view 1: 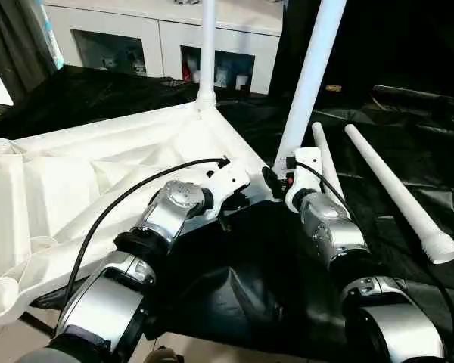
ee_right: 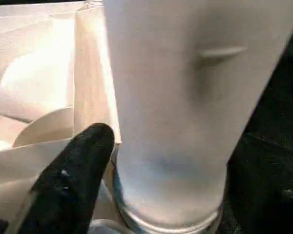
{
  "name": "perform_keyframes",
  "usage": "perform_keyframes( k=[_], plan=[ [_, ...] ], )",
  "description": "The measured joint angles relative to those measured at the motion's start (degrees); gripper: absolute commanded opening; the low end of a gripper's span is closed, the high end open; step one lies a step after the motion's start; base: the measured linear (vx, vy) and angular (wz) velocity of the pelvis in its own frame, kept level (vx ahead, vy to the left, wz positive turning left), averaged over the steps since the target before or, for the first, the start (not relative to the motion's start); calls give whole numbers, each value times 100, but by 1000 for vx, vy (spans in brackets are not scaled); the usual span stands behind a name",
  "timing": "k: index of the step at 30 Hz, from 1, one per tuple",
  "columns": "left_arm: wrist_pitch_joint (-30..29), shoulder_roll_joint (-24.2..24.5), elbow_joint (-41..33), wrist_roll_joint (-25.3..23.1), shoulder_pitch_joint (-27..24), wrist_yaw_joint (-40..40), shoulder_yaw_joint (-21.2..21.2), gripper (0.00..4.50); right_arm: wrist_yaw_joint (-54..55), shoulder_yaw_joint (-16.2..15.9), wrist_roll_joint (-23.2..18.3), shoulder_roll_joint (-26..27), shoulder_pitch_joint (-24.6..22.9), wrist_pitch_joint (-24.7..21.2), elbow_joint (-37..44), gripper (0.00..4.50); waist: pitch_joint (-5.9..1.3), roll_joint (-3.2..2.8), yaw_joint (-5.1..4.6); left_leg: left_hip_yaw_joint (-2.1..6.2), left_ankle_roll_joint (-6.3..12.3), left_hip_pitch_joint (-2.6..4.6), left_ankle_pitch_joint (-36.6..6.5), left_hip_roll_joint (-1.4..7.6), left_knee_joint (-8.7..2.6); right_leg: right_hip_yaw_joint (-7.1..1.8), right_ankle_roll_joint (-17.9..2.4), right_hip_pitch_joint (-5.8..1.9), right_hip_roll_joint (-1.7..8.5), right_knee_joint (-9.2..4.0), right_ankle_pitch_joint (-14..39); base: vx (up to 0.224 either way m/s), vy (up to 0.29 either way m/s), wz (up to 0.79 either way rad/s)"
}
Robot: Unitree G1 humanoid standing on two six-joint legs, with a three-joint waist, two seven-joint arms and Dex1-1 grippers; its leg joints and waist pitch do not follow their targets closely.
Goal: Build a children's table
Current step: Rotate leg to tighten
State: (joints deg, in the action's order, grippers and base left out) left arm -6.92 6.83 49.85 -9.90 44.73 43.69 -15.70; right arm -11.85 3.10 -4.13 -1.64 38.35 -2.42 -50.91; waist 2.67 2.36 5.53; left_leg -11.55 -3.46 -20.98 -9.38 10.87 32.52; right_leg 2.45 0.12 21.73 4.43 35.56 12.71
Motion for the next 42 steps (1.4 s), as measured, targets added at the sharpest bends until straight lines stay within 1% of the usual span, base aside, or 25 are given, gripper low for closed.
perform_keyframes(
  k=[4, 9, 10, 11, 13, 16, 20, 23, 25, 29, 31, 32, 34, 35, 36, 37, 42],
  plan=[
    [114, 177, -88, 72, -57, 265, 3, 0, -688, -148, -58, -203, -60, 173, 20, 379, 3, 1, -27, 0, 0, -9, 0, 2, -4, 3, -16, 13, 0, -2, -34, 0, 0, 0],
    [178, 350, -253, 149, -144, 577, 26, 0, -1415, -258, -111, -436, -226, 160, 130, 379, 5, -7, -31, 0, 0, -9, 0, 8, -42, 15, -17, 21, -7, -17, -34, 0, 0, 0],
    [193, 396, -296, 167, -166, 679, 28, 0, -1608, -314, -110, -564, -293, 137, 238, 379, 6, -10, -31, 0, 0, -12, 1, 11, -45, 17, -17, 23, -10, -22, -34, 0, 0, 0],
    [230, 485, -359, 227, -211, 844, 27, 0, -1965, -441, -110, -702, -396, 127, 361, 379, 7, -13, -24, 0, 0, -14, 1, 11, -48, 17, -16, 23, -11, -28, -34, 0, 0, 0],
    [317, 670, -464, 293, -283, 1171, 22, 0, -2626, -592, -126, -995, -580, 115, 639, 379, 6, -16, -21, 0, 1, -18, 1, 11, -45, 15, -15, 23, -12, -36, -32, 0, 0, 0],
    [560, 954, -603, 380, -391, 1747, 4, 0, -3783, -808, -250, -1528, -882, 53, 1151, 379, 10, -16, 16, -1, 7, -29, 3, 13, -34, 15, -14, 23, -13, -54, -31, 0, 0, 0],
    [646, 1140, -692, 482, -461, 2159, 6, 0, -4309, -817, -327, -1640, -920, 52, 1229, 379, 15, -14, 16, -3, 17, -38, 5, 14, -15, 11, -15, 25, -13, -54, -31, 0, 0, 0],
    [654, 1285, -892, 577, -591, 2473, 5, 0, -4633, -900, -447, -1672, -934, 26, 1325, 379, 19, -14, 38, -4, 17, -39, 5, 15, -19, 13, -16, 27, -13, -54, -30, 0, 0, 0],
    [667, 1314, -931, 588, -609, 2640, 1, 0, -4800, -939, -497, -1694, -968, -38, 1455, 379, 24, -11, 74, -4, 17, -40, 5, 16, -19, 14, -16, 29, -13, -52, -30, 0, 0, 0],
    [715, 1359, -983, 589, -640, 2781, -4, 0, -4962, -982, -524, -1714, -984, -149, 1616, 379, 32, 2, 105, -6, 18, -40, 5, 16, -15, 12, -16, 29, -12, -51, -30, 0, 0, 0],
    [727, 1374, -985, 591, -645, 2809, -4, 0, -4993, -982, -539, -1714, -984, -186, 1635, 354, 32, 3, 105, -6, 17, -40, 5, 15, -14, 11, -16, 29, -12, -51, -30, 0, 0, 0],
    [728, 1377, -987, 592, -648, 2817, -4, 0, -4993, -980, -540, -1717, -984, -194, 1635, 354, 32, 3, 105, -6, 17, -40, 5, 15, -15, 11, -16, 29, -12, -51, -30, 0, 0, 0],
    [728, 1397, -1027, 598, -672, 2840, -4, 0, -4996, -976, -546, -1718, -984, -204, 1635, 337, 34, 6, 105, -6, 17, -40, 5, 16, -16, 13, -16, 29, -12, -50, -30, 0, 0, 0],
    [727, 1401, -1049, 601, -686, 2848, -3, 0, -5002, -976, -547, -1718, -984, -212, 1635, 320, 34, 6, 105, -6, 17, -40, 5, 16, -17, 13, -16, 29, -13, -50, -30, 0, 0, 0],
    [727, 1404, -1073, 602, -702, 2851, -3, 0, -5013, -974, -550, -1720, -984, -227, 1636, 320, 34, 6, 106, -6, 17, -40, 5, 16, -16, 13, -16, 29, -12, -50, -30, 0, 0, 0],
    [727, 1404, -1082, 602, -708, 2852, -4, 0, -5024, -969, -551, -1723, -984, -258, 1641, 302, 34, 6, 108, -6, 17, -41, 6, 16, -15, 13, -16, 29, -12, -50, -30, 0, 0, 0],
    [730, 1404, -1080, 599, -708, 2843, -3, 0, -4995, -962, -551, -1700, -992, -366, 1686, 278, 34, 6, 107, -6, 18, -40, 6, 16, -13, 13, -16, 29, -12, -46, -30, 0, 0, 0]
  ],
)
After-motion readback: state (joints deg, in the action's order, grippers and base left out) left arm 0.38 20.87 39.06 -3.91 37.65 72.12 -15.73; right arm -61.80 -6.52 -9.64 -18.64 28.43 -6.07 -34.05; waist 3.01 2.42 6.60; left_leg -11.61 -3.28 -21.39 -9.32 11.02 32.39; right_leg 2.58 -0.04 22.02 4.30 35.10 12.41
